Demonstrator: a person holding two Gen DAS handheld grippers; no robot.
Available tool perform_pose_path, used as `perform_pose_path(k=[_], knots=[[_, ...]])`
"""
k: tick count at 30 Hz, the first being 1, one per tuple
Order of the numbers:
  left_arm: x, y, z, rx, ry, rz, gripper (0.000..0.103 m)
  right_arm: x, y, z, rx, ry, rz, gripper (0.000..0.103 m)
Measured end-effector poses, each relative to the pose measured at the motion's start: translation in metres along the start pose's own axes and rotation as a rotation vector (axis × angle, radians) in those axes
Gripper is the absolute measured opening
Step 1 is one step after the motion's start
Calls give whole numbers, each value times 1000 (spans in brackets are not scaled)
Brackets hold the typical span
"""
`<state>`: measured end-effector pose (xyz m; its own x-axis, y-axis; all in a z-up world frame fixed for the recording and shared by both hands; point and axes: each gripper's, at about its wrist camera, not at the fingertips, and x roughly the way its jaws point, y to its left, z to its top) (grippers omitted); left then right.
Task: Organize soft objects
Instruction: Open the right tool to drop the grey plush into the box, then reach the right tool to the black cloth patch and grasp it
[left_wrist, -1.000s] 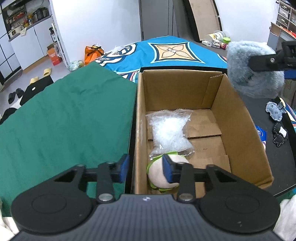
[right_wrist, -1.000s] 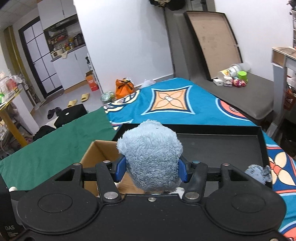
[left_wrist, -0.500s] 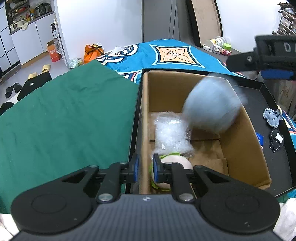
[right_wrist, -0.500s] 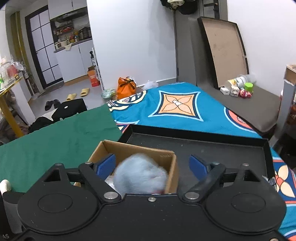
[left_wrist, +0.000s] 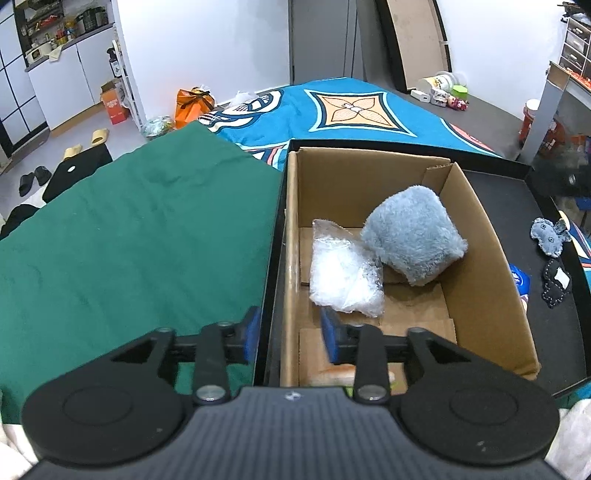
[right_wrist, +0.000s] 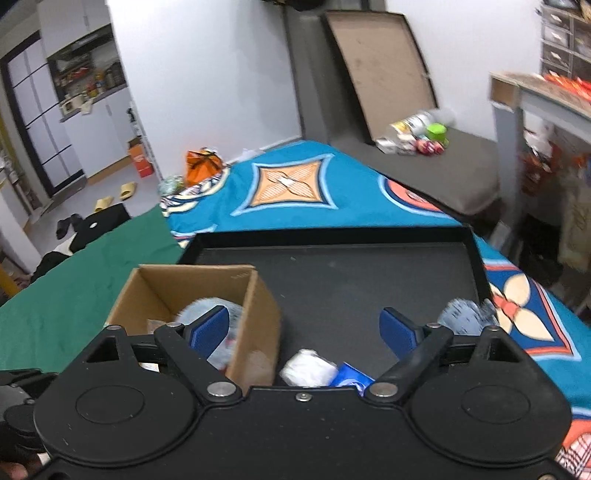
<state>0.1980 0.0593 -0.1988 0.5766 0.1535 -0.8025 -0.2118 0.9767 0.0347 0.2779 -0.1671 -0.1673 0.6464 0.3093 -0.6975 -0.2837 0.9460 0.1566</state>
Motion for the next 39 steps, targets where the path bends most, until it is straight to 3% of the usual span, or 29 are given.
perform_pose_path(k=[6,15,28,37,39], knots=[[0,-6,5,18,-5,28,53,4,-19,-7,23,20,-24,88],[7,-21,12,49,-2,75,65,21,-62,-20,106,79,-94,88],[20,-42,17,93,20,150,65,49,-110,-45,244,182,-119,84],[29,-57,20,137,44,179,65,65,-125,-57,270,217,-144,72],[30,-58,21,143,47,184,65,66,-123,-55,240,210,-166,62]])
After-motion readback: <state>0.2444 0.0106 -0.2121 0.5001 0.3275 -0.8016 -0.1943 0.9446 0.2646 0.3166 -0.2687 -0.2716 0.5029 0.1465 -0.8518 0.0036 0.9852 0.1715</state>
